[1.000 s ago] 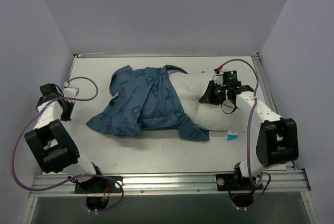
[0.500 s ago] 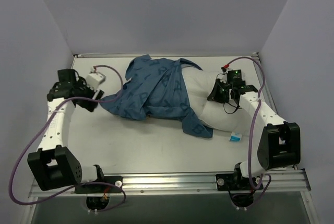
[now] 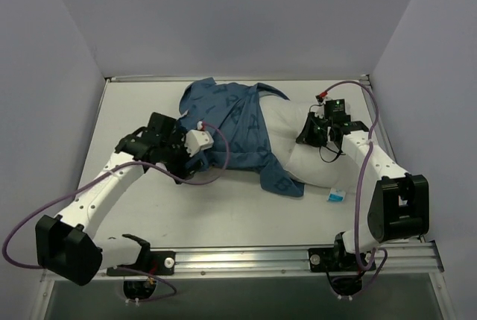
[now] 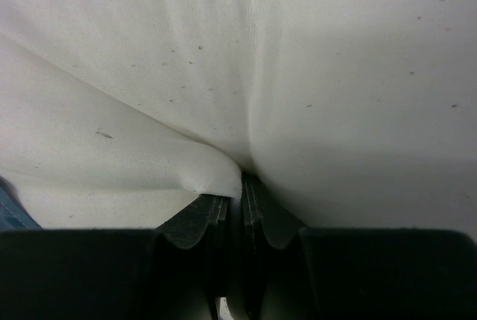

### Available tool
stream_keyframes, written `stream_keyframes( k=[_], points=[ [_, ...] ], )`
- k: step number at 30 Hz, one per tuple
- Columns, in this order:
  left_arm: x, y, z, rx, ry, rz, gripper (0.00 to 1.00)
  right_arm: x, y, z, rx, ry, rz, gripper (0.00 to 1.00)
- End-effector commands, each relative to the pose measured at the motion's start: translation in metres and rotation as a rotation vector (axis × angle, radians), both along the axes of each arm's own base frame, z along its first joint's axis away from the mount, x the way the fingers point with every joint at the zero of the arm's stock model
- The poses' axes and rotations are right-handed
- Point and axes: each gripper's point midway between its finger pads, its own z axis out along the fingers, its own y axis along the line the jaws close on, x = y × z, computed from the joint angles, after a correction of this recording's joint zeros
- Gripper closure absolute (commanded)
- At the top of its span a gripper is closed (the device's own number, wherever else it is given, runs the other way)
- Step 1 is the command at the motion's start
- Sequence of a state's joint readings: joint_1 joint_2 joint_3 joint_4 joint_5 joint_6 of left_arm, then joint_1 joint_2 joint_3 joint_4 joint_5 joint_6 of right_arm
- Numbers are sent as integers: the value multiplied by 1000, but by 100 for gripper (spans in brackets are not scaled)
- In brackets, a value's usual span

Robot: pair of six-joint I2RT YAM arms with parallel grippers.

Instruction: Remove the pillowcase from the pillow

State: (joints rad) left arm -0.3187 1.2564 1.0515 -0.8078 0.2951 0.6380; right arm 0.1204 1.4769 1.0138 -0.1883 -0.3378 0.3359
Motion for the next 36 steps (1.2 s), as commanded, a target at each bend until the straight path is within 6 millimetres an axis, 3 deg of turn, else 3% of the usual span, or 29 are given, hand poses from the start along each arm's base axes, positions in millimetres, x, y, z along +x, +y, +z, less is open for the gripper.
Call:
stream_keyframes(
  k=[1, 3, 4, 5, 7, 8, 12, 16, 20, 23, 29, 33, 34, 36],
  points=[
    [-9, -58, 51, -51, -87, -101, 6, -28, -14, -27, -65, 137, -33, 100],
    [-8, -89, 56, -35, -94, -146, 6, -28, -9, -27, -30, 142, -43, 100],
    [-11, -118, 72, -30, -145, -182, 6, -26, -1, -26, 7, 131, -32, 100],
    [-8, -135, 62, -1, -135, -198, 6, -25, 3, -25, 41, 134, -48, 100],
    [-10, -177, 71, -7, -188, -229, 2, -21, 12, -24, 82, 118, -53, 100],
    [-10, -194, 53, 12, -154, -248, 0, -20, 15, -23, 95, 116, -64, 100],
    [-21, -242, 40, -53, -102, -267, 17, -7, 18, -9, 130, 75, -118, 100],
    [-23, -269, 24, -102, -62, -235, 21, 0, 14, 1, 129, 47, -166, 100],
    [-5, -286, 13, -133, -73, -149, 12, -2, 14, 4, 149, 39, -192, 100],
    [-1, -297, 11, -174, -72, -122, 12, -8, 19, 1, 159, 49, -182, 100],
    [20, -296, -14, -122, -94, -50, 12, -12, 23, 0, 176, 49, -166, 100],
    [29, -294, -32, -83, -113, -30, 40, -11, 24, 3, 188, 39, -165, 100],
    [32, -290, -37, -61, -121, -18, 64, -11, 24, 4, 192, 37, -164, 100],
    [33, -282, -42, -28, -125, -14, 96, -11, 23, 2, 189, 39, -168, 100]
  ],
)
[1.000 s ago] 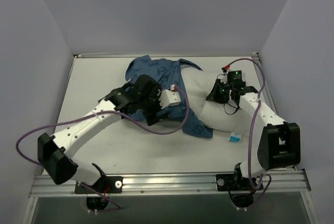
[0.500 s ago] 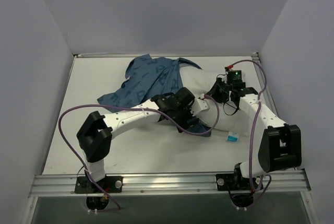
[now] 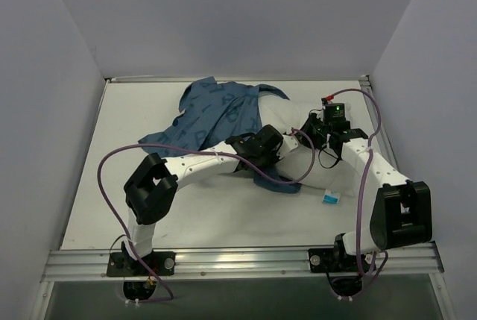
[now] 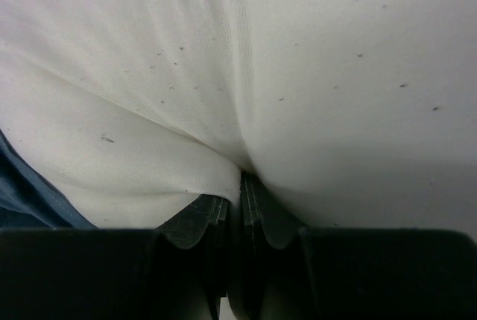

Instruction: Remove the pillowcase from the pillow

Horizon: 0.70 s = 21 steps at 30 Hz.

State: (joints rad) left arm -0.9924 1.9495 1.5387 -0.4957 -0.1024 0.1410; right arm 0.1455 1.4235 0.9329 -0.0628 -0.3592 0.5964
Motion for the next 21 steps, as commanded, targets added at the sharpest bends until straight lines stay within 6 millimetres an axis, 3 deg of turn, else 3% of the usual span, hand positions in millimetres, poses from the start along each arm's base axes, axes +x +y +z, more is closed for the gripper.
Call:
stream_keyframes(
  k=[1, 3, 4, 6, 7, 11, 13, 17, 18, 21],
  points=[
    [20, 1, 13, -19, -74, 36, 98, -11, -1, -10, 2, 49, -20, 100],
    [17, 19, 9, 35, -85, 22, 98, -10, -11, -17, -14, 62, -48, 100],
    [18, 31, 21, 37, -102, 27, 98, -9, -15, -17, -18, 59, -56, 100],
    [16, 60, 15, 106, -113, 5, 98, -7, -25, -20, -34, 67, -74, 100],
    [18, 73, 27, 106, -130, 6, 98, -5, -29, -18, -41, 63, -79, 100],
    [30, 153, 14, 279, -129, 19, 98, -5, -49, -18, -84, 80, -101, 100],
    [30, 189, -3, 359, -115, 46, 98, -7, -54, -20, -85, 85, -98, 100],
    [63, 251, -10, 454, -171, 140, 98, -21, -60, -35, -97, 123, -93, 100],
    [79, 275, -1, 457, -186, 217, 98, -24, -61, -36, -100, 127, -89, 100],
    [109, 316, 25, 416, -215, 359, 98, -29, -73, -44, -110, 150, -108, 100]
  ],
)
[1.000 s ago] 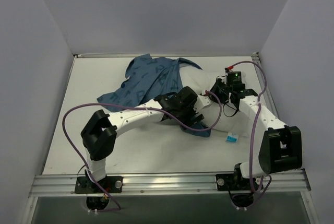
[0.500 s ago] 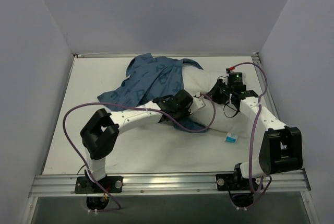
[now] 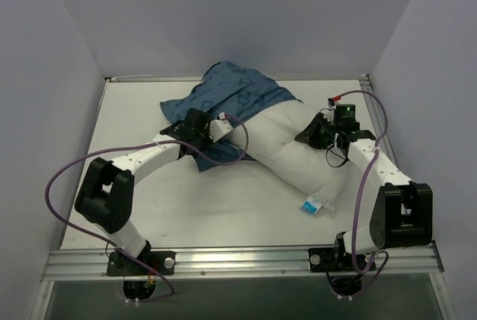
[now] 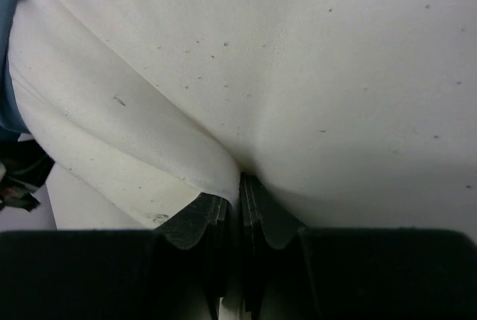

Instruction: Remove the pillowcase from the pillow

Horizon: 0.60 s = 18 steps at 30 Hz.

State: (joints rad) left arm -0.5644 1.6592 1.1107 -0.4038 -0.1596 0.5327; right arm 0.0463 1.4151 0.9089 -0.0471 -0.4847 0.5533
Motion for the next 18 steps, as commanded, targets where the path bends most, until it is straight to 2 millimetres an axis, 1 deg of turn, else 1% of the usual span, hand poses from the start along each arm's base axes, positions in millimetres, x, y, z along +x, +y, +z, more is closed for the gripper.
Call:
stream_keyframes(
  k=[1, 2, 3, 4, 5, 6, 7, 8, 9, 10, 11, 12, 13, 14, 15, 16, 17, 18],
  points=[
    [40, 88, 54, 96, -123, 202, 98, -28, -56, -46, -174, 161, -117, 100],
    [38, 85, 58, 65, -115, 191, 98, -31, -54, -49, -172, 175, -103, 100],
    [35, 75, 65, 28, -118, 155, 98, -29, -53, -46, -173, 169, -97, 100],
    [26, 66, 63, -1, -88, 122, 98, -28, -52, -43, -172, 164, -88, 100],
    [16, 49, 59, -62, -49, 76, 98, -29, -52, -39, -182, 168, -84, 100],
    [8, 39, 62, -83, -44, 49, 98, -23, -50, -27, -199, 135, -62, 100],
    [-2, 23, 61, -90, -34, 6, 98, -22, -50, -19, -215, 121, -55, 100],
    [-9, 16, 59, -99, -27, -5, 98, -25, -55, -12, -244, 128, -62, 100],
    [-12, 10, 61, -113, -28, -15, 98, -26, -45, -3, -274, 109, -14, 100],
    [-16, 5, 66, -130, -29, -22, 98, -20, -44, 14, -292, 75, -12, 100],
    [-20, -2, 69, -157, -19, -20, 98, -27, -43, 21, -309, 91, -5, 100],
    [-19, -7, 76, -185, -17, -23, 98, -27, -45, 29, -334, 82, -13, 98],
    [-21, -8, 79, -193, -7, -20, 98, -23, -37, 48, -341, 41, 4, 93],
    [-21, -11, 82, -205, -8, -17, 98, -29, -34, 53, -352, 53, 14, 86],
    [-21, -12, 86, -212, -15, -17, 98, -29, -32, 60, -366, 42, 15, 71],
    [-22, -13, 87, -214, -15, -19, 98, -27, -24, 75, -365, 10, 32, 66],
    [-23, -16, 87, -214, -14, -29, 98, -30, -22, 78, -369, 18, 41, 62],
    [-25, -20, 86, -224, 1, -43, 98, -29, -20, 82, -371, 16, 45, 55]
  ],
)
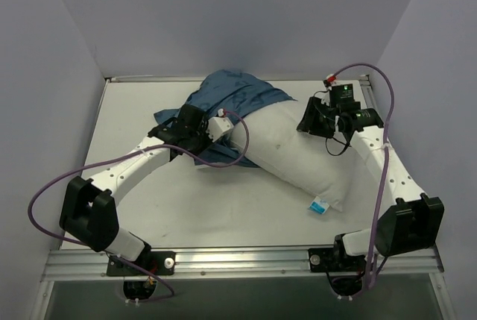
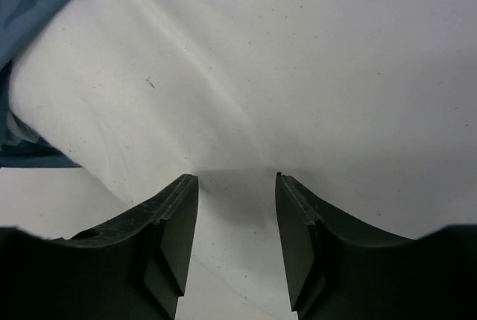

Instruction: Remove the pillowcase from the pillow

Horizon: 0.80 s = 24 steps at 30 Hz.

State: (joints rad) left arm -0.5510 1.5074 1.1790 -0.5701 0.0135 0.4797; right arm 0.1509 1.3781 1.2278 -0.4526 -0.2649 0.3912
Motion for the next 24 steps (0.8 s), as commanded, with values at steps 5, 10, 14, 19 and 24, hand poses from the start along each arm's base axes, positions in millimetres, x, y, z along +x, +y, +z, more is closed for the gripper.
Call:
stream_keyframes(
  k=[5, 10, 14, 19, 24],
  points=[
    [-2, -13, 27, -80, -13, -2, 98, -11, 5, 48, -158, -7, 10, 47],
    [-4, -17, 34, -105, -21, 3, 98, 1, 48, 65, -186, -53, 72, 54],
    [-5, -13, 38, -92, -39, 18, 98, 23, 77, 47, -219, -47, 114, 66],
    [1, 3, 32, -31, -75, 60, 98, 22, 80, -43, -277, 121, 128, 84],
    [14, 17, 25, -21, -109, 121, 98, -18, 49, -99, -312, 204, 26, 93]
  ],
)
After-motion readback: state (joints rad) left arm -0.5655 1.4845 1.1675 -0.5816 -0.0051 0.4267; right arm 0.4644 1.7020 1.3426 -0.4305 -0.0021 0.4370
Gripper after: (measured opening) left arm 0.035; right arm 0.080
